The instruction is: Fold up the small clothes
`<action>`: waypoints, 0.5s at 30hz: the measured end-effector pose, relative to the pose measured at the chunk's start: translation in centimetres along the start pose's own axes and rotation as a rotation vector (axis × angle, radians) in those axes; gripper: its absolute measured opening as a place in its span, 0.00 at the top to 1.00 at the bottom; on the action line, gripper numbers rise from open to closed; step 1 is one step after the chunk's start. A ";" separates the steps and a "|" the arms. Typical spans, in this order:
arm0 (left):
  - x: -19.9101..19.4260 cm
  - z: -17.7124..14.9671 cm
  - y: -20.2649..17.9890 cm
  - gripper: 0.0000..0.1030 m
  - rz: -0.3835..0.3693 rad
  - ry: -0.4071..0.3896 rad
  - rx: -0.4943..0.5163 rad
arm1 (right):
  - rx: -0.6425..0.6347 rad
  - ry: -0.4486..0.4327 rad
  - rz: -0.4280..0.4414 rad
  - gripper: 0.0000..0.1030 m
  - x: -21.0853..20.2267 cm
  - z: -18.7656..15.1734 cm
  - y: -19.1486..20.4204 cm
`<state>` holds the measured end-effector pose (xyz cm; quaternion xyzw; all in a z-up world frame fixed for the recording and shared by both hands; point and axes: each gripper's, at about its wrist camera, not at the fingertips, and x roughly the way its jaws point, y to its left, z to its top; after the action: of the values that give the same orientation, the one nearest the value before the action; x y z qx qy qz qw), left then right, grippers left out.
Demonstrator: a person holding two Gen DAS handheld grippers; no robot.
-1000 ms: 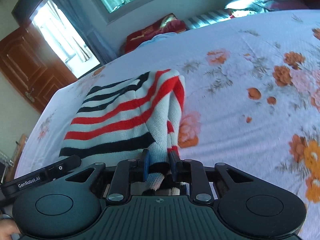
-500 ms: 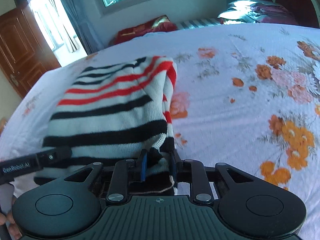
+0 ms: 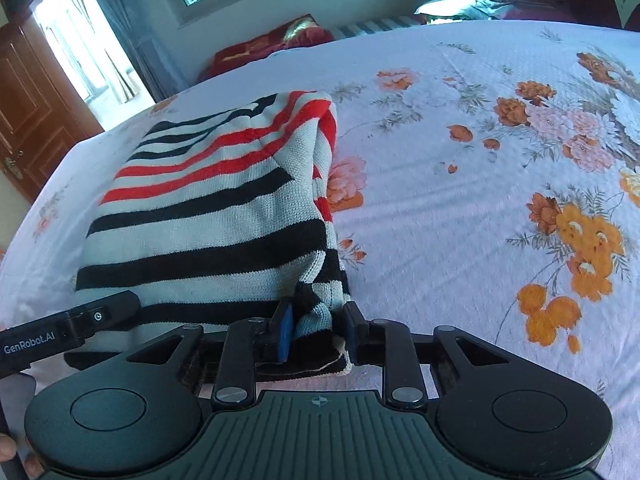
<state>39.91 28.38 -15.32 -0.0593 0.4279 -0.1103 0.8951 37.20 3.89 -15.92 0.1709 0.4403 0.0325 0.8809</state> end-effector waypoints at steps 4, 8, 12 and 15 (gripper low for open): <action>0.2 0.4 -0.2 0.00 0.067 0.042 -0.034 | -0.018 -0.005 -0.021 0.72 0.1 -0.1 0.3; -0.5 0.5 -1.5 0.00 0.156 0.034 -0.010 | -0.019 0.002 -0.027 0.66 0.2 0.1 0.1; -1.1 0.2 -2.5 0.00 0.215 0.038 -0.018 | -0.051 -0.003 -0.052 0.53 0.2 0.1 0.0; -2.0 -0.2 -2.7 0.02 0.269 0.024 -0.077 | -0.053 -0.009 -0.068 0.40 -0.1 0.3 -0.2</action>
<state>38.18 26.28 -13.40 -0.0347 0.4464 0.0265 0.8938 37.35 3.65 -15.78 0.1328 0.4408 0.0132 0.8877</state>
